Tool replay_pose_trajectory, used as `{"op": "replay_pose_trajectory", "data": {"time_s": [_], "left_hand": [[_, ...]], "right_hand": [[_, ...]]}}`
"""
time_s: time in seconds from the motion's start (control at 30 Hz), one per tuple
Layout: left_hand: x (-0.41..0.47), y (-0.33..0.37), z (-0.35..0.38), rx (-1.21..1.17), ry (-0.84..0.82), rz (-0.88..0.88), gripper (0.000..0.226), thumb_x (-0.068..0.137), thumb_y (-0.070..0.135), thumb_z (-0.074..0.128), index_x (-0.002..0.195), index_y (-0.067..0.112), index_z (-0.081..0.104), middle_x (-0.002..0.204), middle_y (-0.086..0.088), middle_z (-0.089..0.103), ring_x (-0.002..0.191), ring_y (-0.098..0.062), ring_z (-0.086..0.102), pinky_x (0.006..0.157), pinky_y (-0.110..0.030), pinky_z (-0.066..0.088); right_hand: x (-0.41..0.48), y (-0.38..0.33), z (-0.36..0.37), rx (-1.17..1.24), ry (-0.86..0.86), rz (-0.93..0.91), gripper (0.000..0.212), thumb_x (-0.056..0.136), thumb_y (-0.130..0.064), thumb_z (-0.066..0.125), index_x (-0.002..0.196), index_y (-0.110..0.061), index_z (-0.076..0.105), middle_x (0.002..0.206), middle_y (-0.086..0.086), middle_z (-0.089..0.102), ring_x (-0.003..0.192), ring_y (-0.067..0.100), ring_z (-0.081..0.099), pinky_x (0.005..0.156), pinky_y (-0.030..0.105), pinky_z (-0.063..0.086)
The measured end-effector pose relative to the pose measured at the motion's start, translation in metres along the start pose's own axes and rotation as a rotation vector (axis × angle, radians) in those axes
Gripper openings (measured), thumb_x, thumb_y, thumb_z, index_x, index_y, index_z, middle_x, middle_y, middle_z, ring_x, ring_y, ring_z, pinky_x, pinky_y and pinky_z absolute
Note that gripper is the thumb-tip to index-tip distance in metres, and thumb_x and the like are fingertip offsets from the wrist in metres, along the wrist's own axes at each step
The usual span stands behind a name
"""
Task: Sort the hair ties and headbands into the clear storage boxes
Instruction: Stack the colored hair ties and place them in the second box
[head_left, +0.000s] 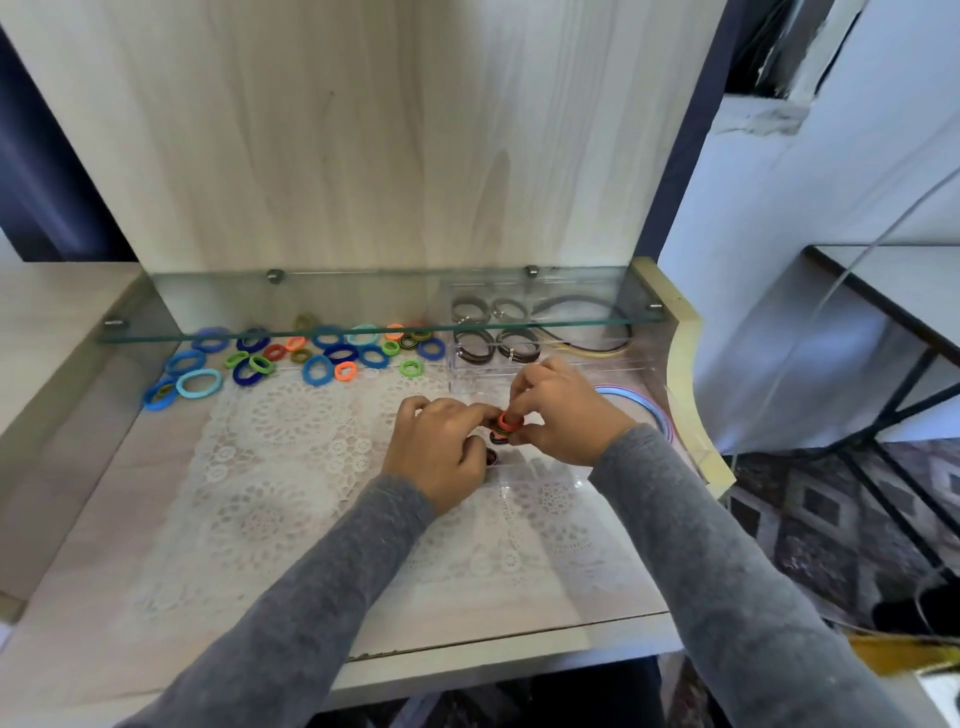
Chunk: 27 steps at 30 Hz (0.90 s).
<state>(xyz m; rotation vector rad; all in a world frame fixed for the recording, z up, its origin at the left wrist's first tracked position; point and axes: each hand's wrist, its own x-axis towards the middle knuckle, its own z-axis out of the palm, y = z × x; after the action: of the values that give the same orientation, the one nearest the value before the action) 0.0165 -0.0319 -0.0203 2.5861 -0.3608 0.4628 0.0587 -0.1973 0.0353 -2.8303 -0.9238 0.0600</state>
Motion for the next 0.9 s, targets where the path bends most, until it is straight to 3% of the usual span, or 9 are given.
{"op": "replay_pose_trajectory", "data": {"time_s": [0.17, 0.43, 0.63, 0.9], "left_hand": [[-0.003, -0.004, 0.011, 0.057, 0.048, 0.059, 0.045, 0.074, 0.025, 0.033, 0.103, 0.032, 0.068, 0.094, 0.016, 0.071, 0.096, -0.005, 0.059, 0.096, -0.035, 0.021], [-0.011, -0.007, 0.015, -0.05, 0.131, 0.145, 0.042, 0.082, 0.024, 0.043, 0.119, 0.023, 0.062, 0.113, 0.011, 0.066, 0.107, -0.005, 0.057, 0.099, -0.029, 0.027], [-0.016, -0.006, 0.008, -0.125, 0.149, 0.213, 0.05, 0.07, 0.026, 0.046, 0.117, 0.02, 0.061, 0.116, 0.011, 0.064, 0.107, -0.008, 0.058, 0.1, -0.036, 0.032], [-0.014, -0.005, 0.008, -0.15, 0.105, 0.283, 0.052, 0.061, 0.027, 0.048, 0.11, 0.019, 0.064, 0.115, 0.012, 0.064, 0.112, -0.008, 0.058, 0.101, -0.04, 0.031]], "right_hand": [[-0.005, 0.003, 0.008, -0.006, -0.061, 0.019, 0.022, 0.086, -0.03, 0.065, 0.108, -0.027, 0.07, 0.113, -0.003, 0.052, 0.106, 0.019, 0.035, 0.091, 0.031, 0.032], [-0.003, -0.001, 0.008, -0.049, -0.199, 0.058, 0.025, 0.09, -0.025, 0.058, 0.113, -0.031, 0.066, 0.117, 0.002, 0.048, 0.11, 0.023, 0.034, 0.094, 0.034, 0.033], [-0.004, -0.012, -0.006, -0.14, -0.353, 0.116, 0.051, 0.089, -0.003, 0.043, 0.129, -0.034, 0.054, 0.124, 0.006, 0.042, 0.118, 0.028, 0.031, 0.097, 0.037, 0.031], [-0.012, -0.024, -0.012, -0.198, -0.41, 0.099, 0.045, 0.091, -0.008, 0.045, 0.126, -0.034, 0.057, 0.124, 0.005, 0.042, 0.119, 0.027, 0.031, 0.103, 0.039, 0.031]]}}
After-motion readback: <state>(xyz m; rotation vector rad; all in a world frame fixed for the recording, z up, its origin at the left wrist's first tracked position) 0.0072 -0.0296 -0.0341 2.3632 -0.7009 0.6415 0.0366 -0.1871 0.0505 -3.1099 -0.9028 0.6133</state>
